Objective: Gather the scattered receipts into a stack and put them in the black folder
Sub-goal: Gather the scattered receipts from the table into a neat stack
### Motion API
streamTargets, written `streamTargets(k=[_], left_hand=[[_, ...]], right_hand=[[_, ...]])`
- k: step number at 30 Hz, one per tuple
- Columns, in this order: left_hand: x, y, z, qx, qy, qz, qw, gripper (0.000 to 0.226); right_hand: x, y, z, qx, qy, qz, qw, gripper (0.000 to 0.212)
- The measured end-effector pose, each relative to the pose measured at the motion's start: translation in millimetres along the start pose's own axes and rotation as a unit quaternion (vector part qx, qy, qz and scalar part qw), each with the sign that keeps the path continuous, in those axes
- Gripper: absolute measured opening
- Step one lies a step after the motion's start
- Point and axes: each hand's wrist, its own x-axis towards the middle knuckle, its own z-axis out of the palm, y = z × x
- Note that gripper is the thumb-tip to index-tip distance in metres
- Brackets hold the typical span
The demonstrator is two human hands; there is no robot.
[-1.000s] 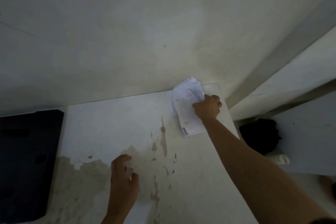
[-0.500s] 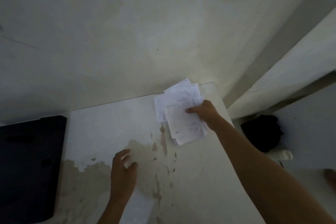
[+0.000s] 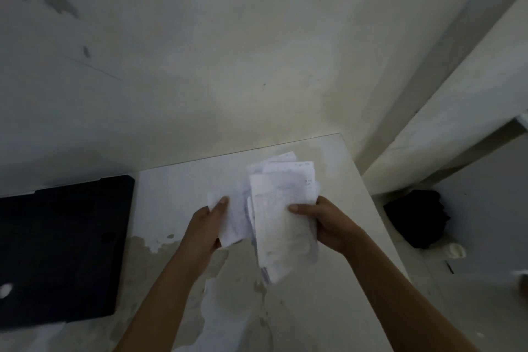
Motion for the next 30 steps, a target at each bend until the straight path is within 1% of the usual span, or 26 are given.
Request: streamTargets(k=[3, 4, 6, 8, 9, 10, 11, 13, 14, 15, 17, 19, 20, 22, 23, 24, 25, 27, 28, 30], left_hand=[[-18, 3, -7, -0.135, 0.049, 0.038, 0.989, 0.036], [-25, 3, -7, -0.159, 0.054, 0.051, 0.984, 0.037], [-40, 2, -6, -0.19, 0.038, 0.072, 0.978, 0.038], [-57, 0, -7, -0.162, 0.007, 0.086, 0.983, 0.043], [-66, -2, -9, -0.149, -0.018, 0.084, 0.985, 0.053], [-71, -7, -15, -0.131, -0.056, 0.079, 0.987, 0.068], [-79, -10, -20, -0.12, -0.085, 0.065, 0.987, 0.075], [-94, -14, -38, -0.143, -0.137, 0.029, 0.98, 0.067], [-96, -16, -51, -0.16, -0.152, 0.021, 0.975, 0.063], [-98, -18, -67, -0.177, -0.16, 0.026, 0.971, 0.061], [-97, -23, -104, -0.174, -0.157, 0.066, 0.97, 0.06], [-100, -27, -138, -0.122, -0.172, 0.106, 0.972, 0.051], [-101, -29, -146, -0.069, -0.185, 0.121, 0.973, 0.043], [-107, -36, -161, 0.042, -0.188, 0.13, 0.973, 0.031], [-110, -41, -165, 0.07, -0.174, 0.129, 0.974, 0.028], [-112, -47, -171, 0.07, -0.161, 0.119, 0.977, 0.027], [-115, -55, -176, 0.04, -0.15, 0.094, 0.983, 0.027], [-120, -69, -188, -0.072, -0.14, 0.018, 0.987, 0.028], [-124, -75, -194, -0.123, -0.136, -0.005, 0.983, 0.029], [-131, -83, -203, -0.18, -0.124, -0.018, 0.976, 0.031]], right_hand=[[-14, 15, 20, 0.16, -0.013, -0.024, 0.987, 0.044], [-18, 20, 28, 0.194, -0.013, -0.017, 0.981, 0.044], [-25, 31, 48, 0.214, -0.013, 0.008, 0.977, 0.043], [-30, 42, 73, 0.192, -0.01, 0.03, 0.981, 0.043], [-32, 47, 86, 0.184, -0.004, 0.029, 0.982, 0.043], [-33, 53, 98, 0.18, 0.004, 0.017, 0.984, 0.044], [-34, 58, 109, 0.177, 0.015, -0.003, 0.984, 0.047], [-36, 65, 130, 0.167, 0.029, -0.041, 0.985, 0.054], [-39, 68, 140, 0.157, 0.03, -0.055, 0.986, 0.054], [-43, 70, 149, 0.139, 0.029, -0.071, 0.987, 0.052], [-52, 74, 167, 0.065, 0.046, -0.101, 0.992, 0.049], [-61, 79, 186, -0.022, 0.077, -0.115, 0.99, 0.043], [-64, 80, 193, -0.062, 0.09, -0.118, 0.987, 0.04], [-68, 89, 214, -0.132, 0.099, -0.121, 0.979, 0.039], [-69, 95, 222, -0.147, 0.1, -0.12, 0.977, 0.039], [-71, 101, 232, -0.141, 0.104, -0.115, 0.978, 0.037], [-73, 106, 239, -0.117, 0.11, -0.106, 0.981, 0.033], [-79, 114, 250, -0.067, 0.134, -0.087, 0.985, 0.026], [-82, 116, 255, -0.068, 0.154, -0.085, 0.982, 0.026], [-88, 117, 262, -0.117, 0.174, -0.089, 0.974, 0.024]])
